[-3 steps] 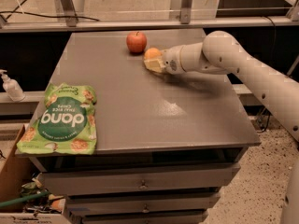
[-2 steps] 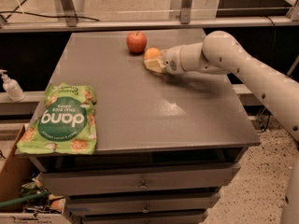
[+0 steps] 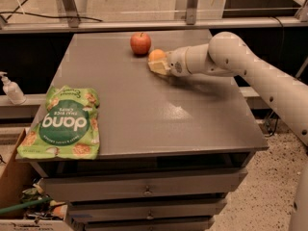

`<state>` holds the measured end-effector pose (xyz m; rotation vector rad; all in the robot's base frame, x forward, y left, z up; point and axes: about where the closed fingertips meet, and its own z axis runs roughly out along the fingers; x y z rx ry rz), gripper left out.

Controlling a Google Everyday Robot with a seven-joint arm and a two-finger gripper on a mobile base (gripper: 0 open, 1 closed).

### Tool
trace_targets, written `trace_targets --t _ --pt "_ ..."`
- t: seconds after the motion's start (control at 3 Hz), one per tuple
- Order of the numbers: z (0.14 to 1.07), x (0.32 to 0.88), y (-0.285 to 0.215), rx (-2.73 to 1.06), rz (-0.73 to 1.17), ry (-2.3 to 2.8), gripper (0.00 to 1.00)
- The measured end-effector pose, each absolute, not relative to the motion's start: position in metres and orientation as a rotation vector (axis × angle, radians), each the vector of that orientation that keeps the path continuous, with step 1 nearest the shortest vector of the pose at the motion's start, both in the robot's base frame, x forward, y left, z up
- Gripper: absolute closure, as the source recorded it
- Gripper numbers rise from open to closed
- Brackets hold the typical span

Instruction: Pick orange

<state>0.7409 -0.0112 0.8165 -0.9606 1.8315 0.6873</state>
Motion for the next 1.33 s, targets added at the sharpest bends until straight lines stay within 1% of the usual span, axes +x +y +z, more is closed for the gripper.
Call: trace_targets --t 0.67,1.0,1.33 --pt "0.8176 0.7409 -0.011 -0.961 0.688 1.832 0.13" --pt "0.8178 0.7409 -0.0109 -0.961 0.688 1.831 0.0" --pt "0.8178 0.7409 -0.0108 -0.961 0.688 1.831 0.0"
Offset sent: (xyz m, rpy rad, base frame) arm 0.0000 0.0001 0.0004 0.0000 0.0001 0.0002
